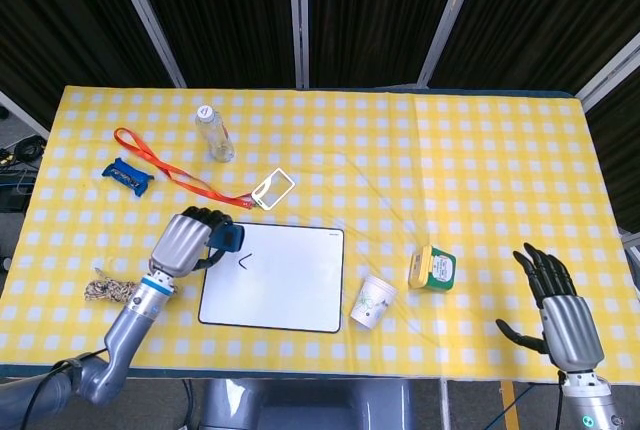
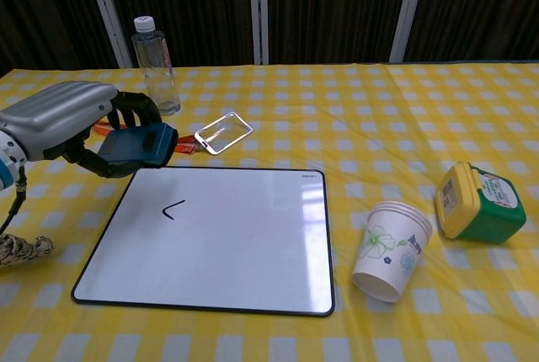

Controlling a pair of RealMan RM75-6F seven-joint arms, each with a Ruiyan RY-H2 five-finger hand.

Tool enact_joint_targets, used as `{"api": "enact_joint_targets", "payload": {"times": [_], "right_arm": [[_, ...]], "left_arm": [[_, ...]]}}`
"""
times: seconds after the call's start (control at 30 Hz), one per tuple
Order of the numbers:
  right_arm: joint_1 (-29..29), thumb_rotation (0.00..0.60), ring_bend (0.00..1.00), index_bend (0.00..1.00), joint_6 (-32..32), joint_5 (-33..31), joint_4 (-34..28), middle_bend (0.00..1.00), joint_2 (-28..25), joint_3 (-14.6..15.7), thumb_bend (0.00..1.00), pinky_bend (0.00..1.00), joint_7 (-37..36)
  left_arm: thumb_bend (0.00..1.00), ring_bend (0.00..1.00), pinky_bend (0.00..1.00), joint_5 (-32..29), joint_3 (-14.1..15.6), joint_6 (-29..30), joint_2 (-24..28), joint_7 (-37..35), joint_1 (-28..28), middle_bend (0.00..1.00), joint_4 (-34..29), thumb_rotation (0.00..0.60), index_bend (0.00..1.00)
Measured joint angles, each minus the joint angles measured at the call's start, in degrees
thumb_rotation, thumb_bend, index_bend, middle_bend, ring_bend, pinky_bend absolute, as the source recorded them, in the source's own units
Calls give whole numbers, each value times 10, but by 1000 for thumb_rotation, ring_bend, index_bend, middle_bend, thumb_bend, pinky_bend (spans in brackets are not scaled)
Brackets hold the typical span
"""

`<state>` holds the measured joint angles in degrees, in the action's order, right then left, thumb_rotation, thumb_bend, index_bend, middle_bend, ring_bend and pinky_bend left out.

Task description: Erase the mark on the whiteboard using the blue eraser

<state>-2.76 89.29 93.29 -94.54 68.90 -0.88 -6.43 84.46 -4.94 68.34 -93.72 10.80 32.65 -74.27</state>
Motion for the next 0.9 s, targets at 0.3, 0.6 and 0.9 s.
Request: {"api": "enact_joint_targets", "payload": {"times": [0.3,0.6,0.9], "right_arm": [[-1,600,0,0,-4,-5,0,0,-4,-2,65,0,-9],[-1,600,0,0,-3,-4,-1,0,-6,-3,65,0,-14],[-2,600,0,0,-6,-6,0,0,-4,-2,65,0,-11]], "left_arm": [[616,563,541,7,9,-22,-72,29,17,593,0,600,785],[617,563,541,5,16,-42,-126,47,25,593,28,600,784],[617,563,541,-2,14,-53,-151,24,28,593,94,600,785]]}}
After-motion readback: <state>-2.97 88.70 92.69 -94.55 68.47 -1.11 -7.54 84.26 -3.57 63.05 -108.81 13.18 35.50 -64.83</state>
